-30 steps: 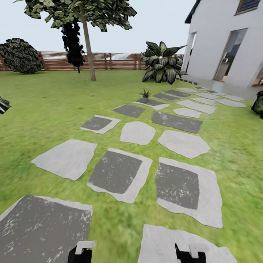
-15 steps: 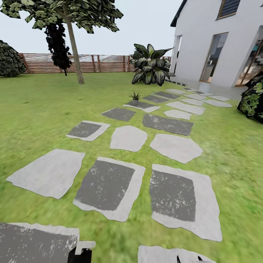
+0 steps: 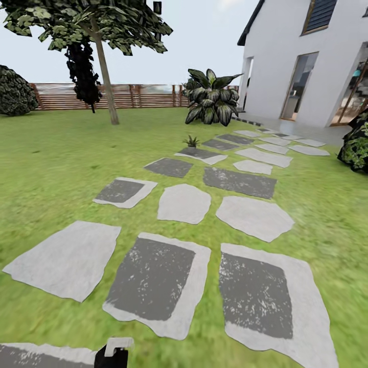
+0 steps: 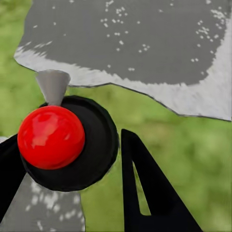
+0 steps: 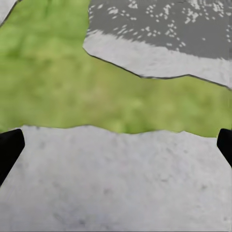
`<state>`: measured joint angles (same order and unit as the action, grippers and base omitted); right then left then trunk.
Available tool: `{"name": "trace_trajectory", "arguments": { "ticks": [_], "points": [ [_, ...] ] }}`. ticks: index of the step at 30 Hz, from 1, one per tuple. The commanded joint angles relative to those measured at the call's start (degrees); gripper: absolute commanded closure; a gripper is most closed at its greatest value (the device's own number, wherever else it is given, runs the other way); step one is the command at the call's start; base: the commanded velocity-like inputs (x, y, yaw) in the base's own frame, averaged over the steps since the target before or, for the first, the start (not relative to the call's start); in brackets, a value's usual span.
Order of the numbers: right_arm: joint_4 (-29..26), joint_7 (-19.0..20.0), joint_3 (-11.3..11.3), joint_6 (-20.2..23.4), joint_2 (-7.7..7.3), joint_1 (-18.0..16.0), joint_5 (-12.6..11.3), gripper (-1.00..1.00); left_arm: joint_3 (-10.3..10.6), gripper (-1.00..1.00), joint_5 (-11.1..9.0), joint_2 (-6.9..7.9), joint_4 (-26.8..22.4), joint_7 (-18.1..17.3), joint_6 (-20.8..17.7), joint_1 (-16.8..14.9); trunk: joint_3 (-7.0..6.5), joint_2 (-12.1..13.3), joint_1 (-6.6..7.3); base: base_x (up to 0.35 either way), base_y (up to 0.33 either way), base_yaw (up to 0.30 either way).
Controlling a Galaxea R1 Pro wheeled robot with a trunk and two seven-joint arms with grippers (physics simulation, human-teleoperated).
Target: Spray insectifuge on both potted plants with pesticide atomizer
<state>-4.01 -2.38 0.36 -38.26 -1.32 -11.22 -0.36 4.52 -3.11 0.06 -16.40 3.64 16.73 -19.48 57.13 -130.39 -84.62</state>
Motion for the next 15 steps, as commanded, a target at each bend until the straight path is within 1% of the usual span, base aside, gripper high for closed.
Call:
{"name": "trace_trajectory", "arguments": {
  "ticks": [1, 15],
  "points": [
    [0.3, -0.2, 0.1, -0.2, 0.00, 0.0, 0.0, -1.00, 0.5, 1.00, -0.3, 0.03, 0.1, 0.4, 0.2, 0.0, 0.05, 0.0, -0.02, 0.338, 0.158, 0.000],
    [0.5, -0.2, 0.1, -0.2, 0.00, 0.0, 0.0, -1.00, 0.5, 1.00, -0.3, 0.03, 0.0, 0.4, 0.2, 0.0, 0.05, 0.0, -0.02, 0.338, 0.155, 0.000]
  ]
}}
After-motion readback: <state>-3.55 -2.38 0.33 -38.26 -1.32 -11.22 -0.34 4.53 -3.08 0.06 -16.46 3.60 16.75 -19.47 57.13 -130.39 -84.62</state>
